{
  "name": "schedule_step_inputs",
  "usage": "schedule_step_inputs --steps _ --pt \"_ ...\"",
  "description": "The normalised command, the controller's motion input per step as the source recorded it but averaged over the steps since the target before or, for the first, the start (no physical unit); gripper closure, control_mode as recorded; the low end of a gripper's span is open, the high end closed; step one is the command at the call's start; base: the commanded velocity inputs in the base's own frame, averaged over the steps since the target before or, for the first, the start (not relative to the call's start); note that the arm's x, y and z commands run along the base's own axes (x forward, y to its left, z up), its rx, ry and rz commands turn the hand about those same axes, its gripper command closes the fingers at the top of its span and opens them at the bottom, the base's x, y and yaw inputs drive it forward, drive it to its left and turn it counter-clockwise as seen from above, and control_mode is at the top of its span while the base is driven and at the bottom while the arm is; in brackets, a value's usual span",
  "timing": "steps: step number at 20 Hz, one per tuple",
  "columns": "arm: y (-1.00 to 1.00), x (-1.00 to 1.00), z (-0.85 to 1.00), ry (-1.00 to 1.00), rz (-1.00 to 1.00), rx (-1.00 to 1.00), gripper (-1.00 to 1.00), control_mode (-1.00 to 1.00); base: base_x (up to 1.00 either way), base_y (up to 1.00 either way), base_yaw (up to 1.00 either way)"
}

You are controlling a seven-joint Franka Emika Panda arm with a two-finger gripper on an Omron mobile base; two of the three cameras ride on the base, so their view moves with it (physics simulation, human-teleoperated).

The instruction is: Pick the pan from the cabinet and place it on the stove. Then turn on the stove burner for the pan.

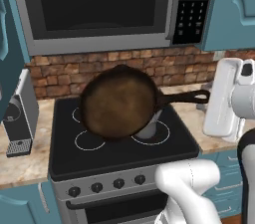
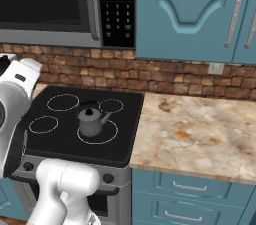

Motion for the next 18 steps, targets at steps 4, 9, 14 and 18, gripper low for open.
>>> schedule_step_inputs --steps 4,9,14,18 --pt "0.63 0.09 -0.36 0.0 -0.22 0.08 1.0 -1.0 0.0 0.0 0.0" --pt "0.18 0.01 -0.16 0.04 -0.1 0.08 1.0 -1.0 0.0 0.0 0.0" --pt "0.04 0.0 -0.25 0.0 -0.12 0.18 1.0 -1.0 0.0 0.0 0.0" --pt "0.41 0.03 -0.38 -0.01 -0.25 0.14 1.0 -1.0 0.0 0.0 0.0"
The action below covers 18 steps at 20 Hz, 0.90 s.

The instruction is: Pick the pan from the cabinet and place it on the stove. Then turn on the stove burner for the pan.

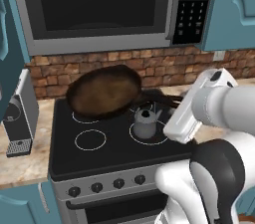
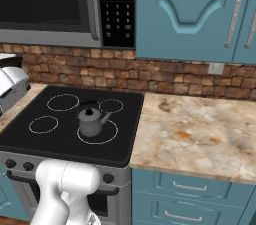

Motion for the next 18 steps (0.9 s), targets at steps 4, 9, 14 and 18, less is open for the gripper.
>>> schedule_step_inputs --steps 4,9,14,18 --pt "0.45 0.04 -0.38 -0.03 -0.3 0.13 1.0 -1.0 0.0 0.0 0.0" --pt "0.33 0.06 -0.29 -0.02 -0.27 0.13 1.0 -1.0 0.0 0.0 0.0" --pt "0.13 0.17 -0.27 0.0 -0.2 0.1 1.0 -1.0 0.0 0.0 0.0" --pt "0.22 0.22 -0.38 0.0 -0.15 0.05 1.0 -1.0 0.0 0.0 0.0"
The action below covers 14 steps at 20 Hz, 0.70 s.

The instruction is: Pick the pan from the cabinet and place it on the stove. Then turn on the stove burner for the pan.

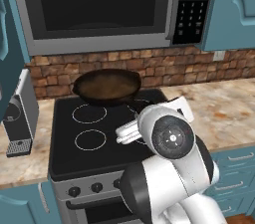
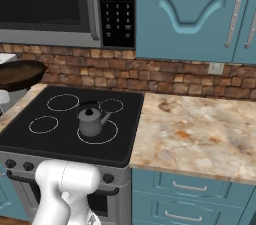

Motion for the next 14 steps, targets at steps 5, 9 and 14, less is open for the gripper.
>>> schedule_step_inputs --steps 5,9,14 --pt "0.22 0.18 -0.47 0.0 -0.11 0.02 1.0 -1.0 0.0 0.0 0.0" --pt "0.27 0.15 -0.44 0.0 -0.1 0.0 1.0 -1.0 0.0 0.0 0.0" --pt "0.26 0.1 -0.45 0.0 -0.1 0.01 1.0 -1.0 0.0 0.0 0.0"
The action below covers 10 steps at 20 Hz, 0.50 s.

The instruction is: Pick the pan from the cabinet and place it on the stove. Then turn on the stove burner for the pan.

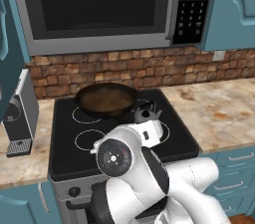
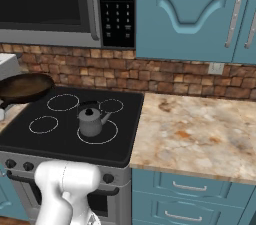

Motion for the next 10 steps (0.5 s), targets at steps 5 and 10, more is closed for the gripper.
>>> schedule_step_inputs --steps 5,10 --pt "0.17 0.02 -0.43 0.0 -0.08 0.02 1.0 -1.0 0.0 0.0 0.0" --pt "0.25 0.01 -0.42 0.0 -0.09 0.02 1.0 -1.0 0.0 0.0 0.0"
